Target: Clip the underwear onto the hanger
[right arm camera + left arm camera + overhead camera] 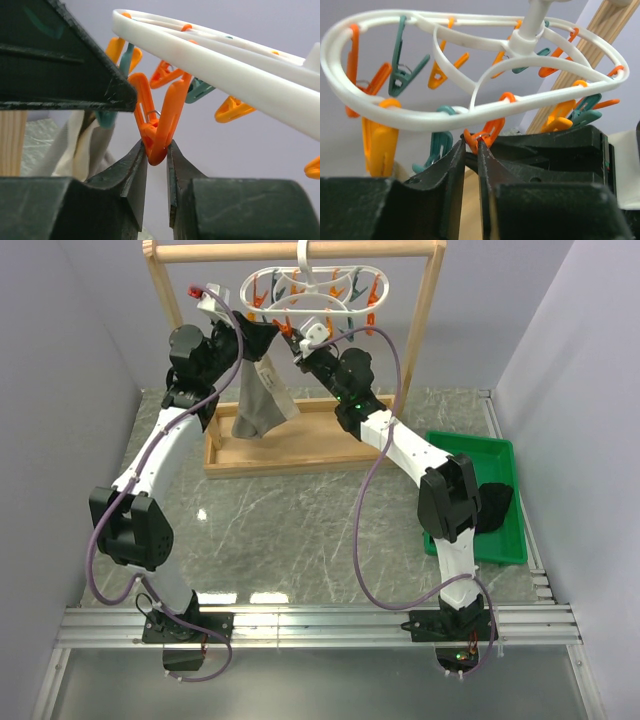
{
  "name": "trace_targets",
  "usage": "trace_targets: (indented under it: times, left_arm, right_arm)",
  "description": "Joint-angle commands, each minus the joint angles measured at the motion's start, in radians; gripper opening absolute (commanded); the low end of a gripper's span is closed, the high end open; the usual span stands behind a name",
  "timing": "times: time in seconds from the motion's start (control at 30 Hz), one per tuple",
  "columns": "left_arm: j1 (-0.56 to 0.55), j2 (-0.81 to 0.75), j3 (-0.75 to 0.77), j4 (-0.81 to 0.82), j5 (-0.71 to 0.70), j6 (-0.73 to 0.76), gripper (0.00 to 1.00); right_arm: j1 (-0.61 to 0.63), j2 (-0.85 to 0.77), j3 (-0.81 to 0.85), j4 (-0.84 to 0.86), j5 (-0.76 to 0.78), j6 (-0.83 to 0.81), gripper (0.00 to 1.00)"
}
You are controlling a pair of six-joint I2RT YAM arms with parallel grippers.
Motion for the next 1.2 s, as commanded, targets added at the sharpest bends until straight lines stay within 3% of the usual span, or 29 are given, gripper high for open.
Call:
trace_targets:
  times: [0.0,0.13,0.3,0.57,0.9,1.17]
  left_arm:
    - [0.011,-0.058,0.014,-0.029,0.049,-0.027,0.23]
    - [0.022,-0.087,-0.025,0.014,0.047,-0.050,0.34]
    - [0.019,-0.127,-0.073,0.074,0.026,-0.060,0.47]
    - [-0.061,-0.144,-0.009,-0.076,-0.164,-0.022,0.58]
    - [-0.120,-0.105,0.097,-0.270,-0.387,-0.128,0.59]
    - [-0.121,-0.059,0.129,-0.233,-0.382,-0.149,0.57]
  right_arm:
    - [0.006,-0.059,-0.006,0.035,-0.016,0.007,0.08]
    - [0.006,-0.084,-0.035,0.029,-0.038,0.033,0.00]
    - [0.007,-0.099,-0.045,0.007,-0.036,0.046,0.00]
    - [0.035,-0.112,-0.042,-0.030,0.010,0.039,0.00]
    - [0.057,-0.122,-0.064,-0.019,0.071,0.018,0.00]
    - [0.061,-0.128,-0.067,-0.017,0.071,0.023,0.00]
